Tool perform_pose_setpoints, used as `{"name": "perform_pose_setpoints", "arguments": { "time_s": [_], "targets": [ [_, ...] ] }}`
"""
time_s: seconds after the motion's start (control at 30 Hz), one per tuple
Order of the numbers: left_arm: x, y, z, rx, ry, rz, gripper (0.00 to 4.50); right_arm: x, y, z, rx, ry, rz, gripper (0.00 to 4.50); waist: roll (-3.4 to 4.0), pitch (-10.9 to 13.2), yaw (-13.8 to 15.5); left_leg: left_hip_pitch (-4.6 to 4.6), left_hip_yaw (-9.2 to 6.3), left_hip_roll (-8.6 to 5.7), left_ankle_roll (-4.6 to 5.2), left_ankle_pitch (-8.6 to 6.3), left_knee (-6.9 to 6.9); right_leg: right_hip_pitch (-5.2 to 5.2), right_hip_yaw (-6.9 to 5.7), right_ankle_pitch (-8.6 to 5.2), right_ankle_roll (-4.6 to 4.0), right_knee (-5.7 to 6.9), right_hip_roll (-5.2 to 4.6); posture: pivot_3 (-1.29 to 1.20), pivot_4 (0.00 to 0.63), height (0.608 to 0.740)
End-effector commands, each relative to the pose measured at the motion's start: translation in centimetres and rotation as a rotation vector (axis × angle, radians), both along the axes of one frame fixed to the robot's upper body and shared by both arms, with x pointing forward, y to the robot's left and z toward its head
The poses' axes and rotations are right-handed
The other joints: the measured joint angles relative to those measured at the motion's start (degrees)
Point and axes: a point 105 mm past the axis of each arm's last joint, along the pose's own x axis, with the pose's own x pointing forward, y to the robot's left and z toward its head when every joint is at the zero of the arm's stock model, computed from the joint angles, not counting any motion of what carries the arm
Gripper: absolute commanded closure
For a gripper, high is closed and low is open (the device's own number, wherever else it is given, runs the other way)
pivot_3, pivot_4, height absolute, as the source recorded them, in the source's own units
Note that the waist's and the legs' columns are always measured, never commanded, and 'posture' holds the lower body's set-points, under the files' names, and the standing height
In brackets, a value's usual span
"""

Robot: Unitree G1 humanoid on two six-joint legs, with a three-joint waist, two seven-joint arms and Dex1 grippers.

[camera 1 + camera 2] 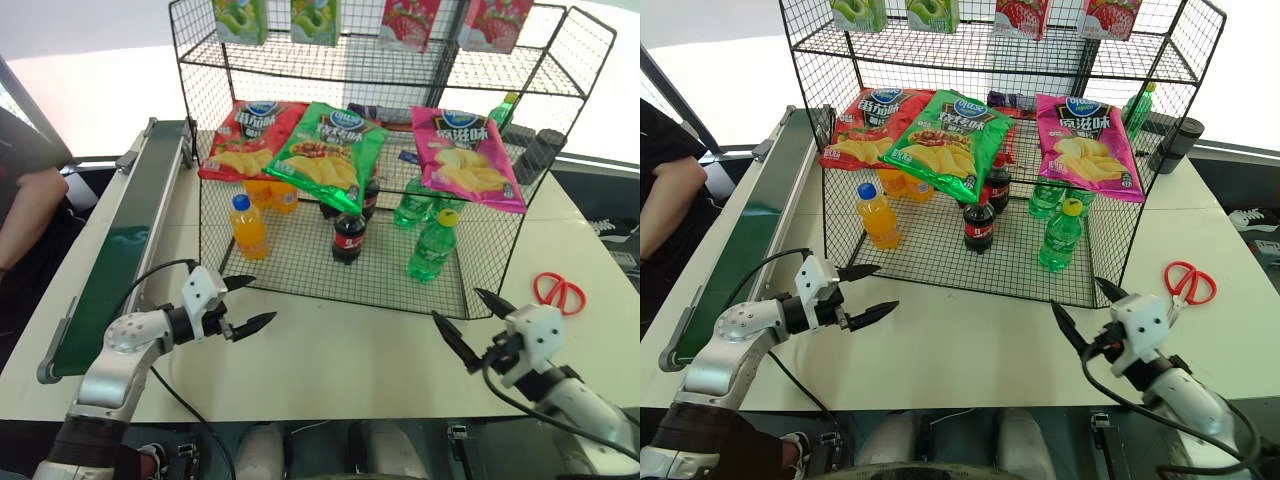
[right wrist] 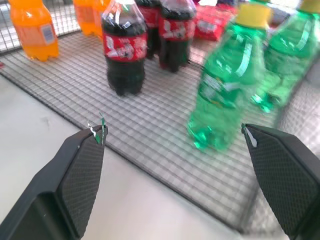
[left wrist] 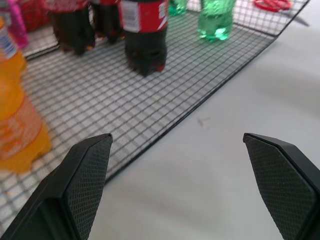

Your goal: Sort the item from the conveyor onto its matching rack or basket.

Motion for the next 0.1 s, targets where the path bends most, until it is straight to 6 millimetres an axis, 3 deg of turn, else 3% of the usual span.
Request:
{"name": "perform_pose_setpoints", "arguments": {
  "time_s": [0.03, 0.1],
  "targets": [
    [-0.05, 0.95, 0.44, 0.0, -0.027, 0.029, 0.0, 0.18, -0.38, 1.18, -0.006, -0.044, 0.011, 0.03, -0.01, 0.0, 0.0, 0.0, 0.0, 0.0, 0.0, 0.0, 0.0, 0.0, 0.0, 0.0, 0.0, 0.0, 0.01, 0.0, 0.15, 0.74],
    [-0.15, 0.99, 0.31, -0.001, -0.022, 0.028, 0.0, 0.4, -0.45, 1.22, -0.008, -0.045, 0.01, 0.03, -0.01, 0.0, 0.0, 0.0, 0.0, 0.0, 0.0, 0.0, -0.01, -0.02, 0.01, 0.0, 0.0, 0.01, 0.01, 0.0, 0.15, 0.74]
  ]
}}
